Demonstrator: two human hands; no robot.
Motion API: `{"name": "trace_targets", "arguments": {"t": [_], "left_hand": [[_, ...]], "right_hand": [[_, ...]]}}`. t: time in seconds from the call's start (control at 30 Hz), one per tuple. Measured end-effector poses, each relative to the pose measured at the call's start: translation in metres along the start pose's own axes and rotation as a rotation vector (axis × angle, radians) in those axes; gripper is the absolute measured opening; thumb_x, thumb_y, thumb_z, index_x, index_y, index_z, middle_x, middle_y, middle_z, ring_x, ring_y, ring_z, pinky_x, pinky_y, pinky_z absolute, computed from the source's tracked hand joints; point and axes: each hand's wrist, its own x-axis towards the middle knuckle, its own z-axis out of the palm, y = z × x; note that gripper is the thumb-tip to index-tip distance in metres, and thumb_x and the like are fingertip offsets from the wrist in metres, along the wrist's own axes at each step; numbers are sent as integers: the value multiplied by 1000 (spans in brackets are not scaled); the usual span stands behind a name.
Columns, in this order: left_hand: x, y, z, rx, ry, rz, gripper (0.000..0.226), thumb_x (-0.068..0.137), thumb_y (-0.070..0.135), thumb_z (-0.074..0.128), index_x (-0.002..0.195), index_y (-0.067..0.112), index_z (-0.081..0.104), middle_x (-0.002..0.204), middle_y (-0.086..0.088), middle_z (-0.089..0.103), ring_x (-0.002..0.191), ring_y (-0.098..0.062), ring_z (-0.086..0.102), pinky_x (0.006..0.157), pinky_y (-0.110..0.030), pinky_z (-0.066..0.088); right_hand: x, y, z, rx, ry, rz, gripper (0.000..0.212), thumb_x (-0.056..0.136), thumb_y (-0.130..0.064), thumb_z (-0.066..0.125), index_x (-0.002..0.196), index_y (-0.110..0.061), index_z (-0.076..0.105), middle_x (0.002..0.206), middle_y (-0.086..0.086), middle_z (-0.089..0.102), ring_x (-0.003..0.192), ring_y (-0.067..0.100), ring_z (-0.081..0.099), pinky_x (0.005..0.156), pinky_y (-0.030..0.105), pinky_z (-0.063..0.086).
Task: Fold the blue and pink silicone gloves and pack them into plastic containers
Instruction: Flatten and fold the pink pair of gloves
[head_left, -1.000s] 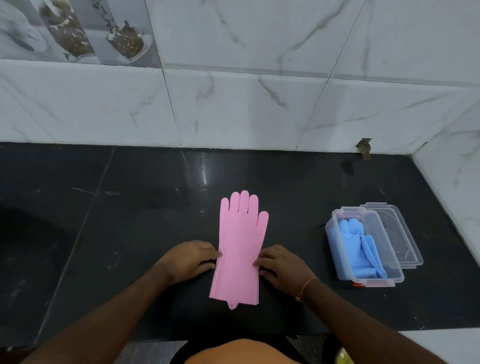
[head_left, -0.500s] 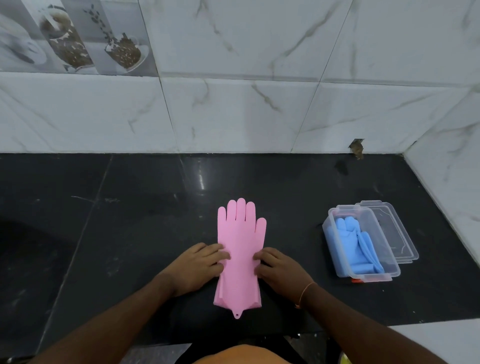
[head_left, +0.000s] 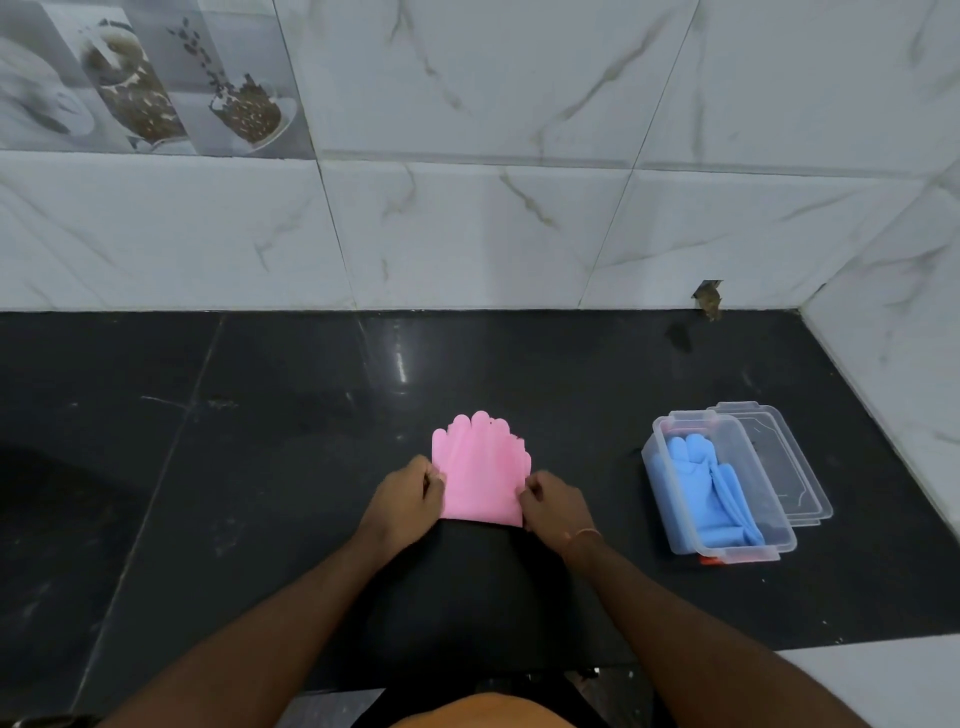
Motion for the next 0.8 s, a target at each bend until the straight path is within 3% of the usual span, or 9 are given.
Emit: {"name": "trace_targets", "arguments": {"t": [0.1,0.2,0.33,0.4,0.47,0.53,0.67,0.8], "left_hand": [[13,20,17,-14,35,-82,23,102,26,59,83,12,57,77,0,67,66,-13,58,56,-29,41],[13,14,17,-2,50,-125,26,96,30,62,84,7,60,78,-3,67,69,-16,59,57,-30,42],[5,16,19,-49,122,-111,37,82,46,78,95,23,53,98,12,58,85,-8,60,68,-25,46],[4,18,18,-138,102,-108,58,74,45,88,115,29,49,103,21,58,91,-3,62,74,-22,48],[7,22,21,-182,54,-143,66,76,36,90,130,21,55,103,19,63,94,-7,66,73,-21,47],[12,27,22,-197,27,-199,61,82,28,89,134,13,59,109,9,69,98,-15,67,78,-26,50],[20,30,25,-384,-69,-248,22,90,16,81,111,9,77,105,-5,80,98,-27,77,90,-47,64],[18,38,26,-646,-56,-263,15,94,18,75,108,21,79,104,-2,83,103,-26,78,83,-40,64]], "right_hand": [[7,-9,3,77,-3,155,19,100,-31,57,94,-16,67,84,8,76,68,22,74,69,40,66],[7,-12,4,117,2,207,16,96,-30,58,90,-18,68,77,6,76,58,21,74,58,37,66],[-1,-10,10,102,119,179,11,91,-31,64,93,-20,64,93,2,71,77,26,74,73,48,66],[-3,-10,14,83,181,168,26,90,-32,68,110,-18,60,110,4,65,90,26,71,83,48,64],[-3,-12,17,113,179,199,49,91,-33,69,133,-13,55,125,9,64,103,31,70,91,49,62],[-1,-17,19,188,137,229,63,95,-36,68,147,-8,47,135,13,63,114,34,68,95,52,60],[2,-21,18,410,90,293,62,96,-41,71,146,-10,50,140,10,62,120,28,63,101,48,58],[-1,-22,12,725,-34,358,54,93,-35,78,139,-14,57,126,5,68,105,24,67,73,38,58]]}}
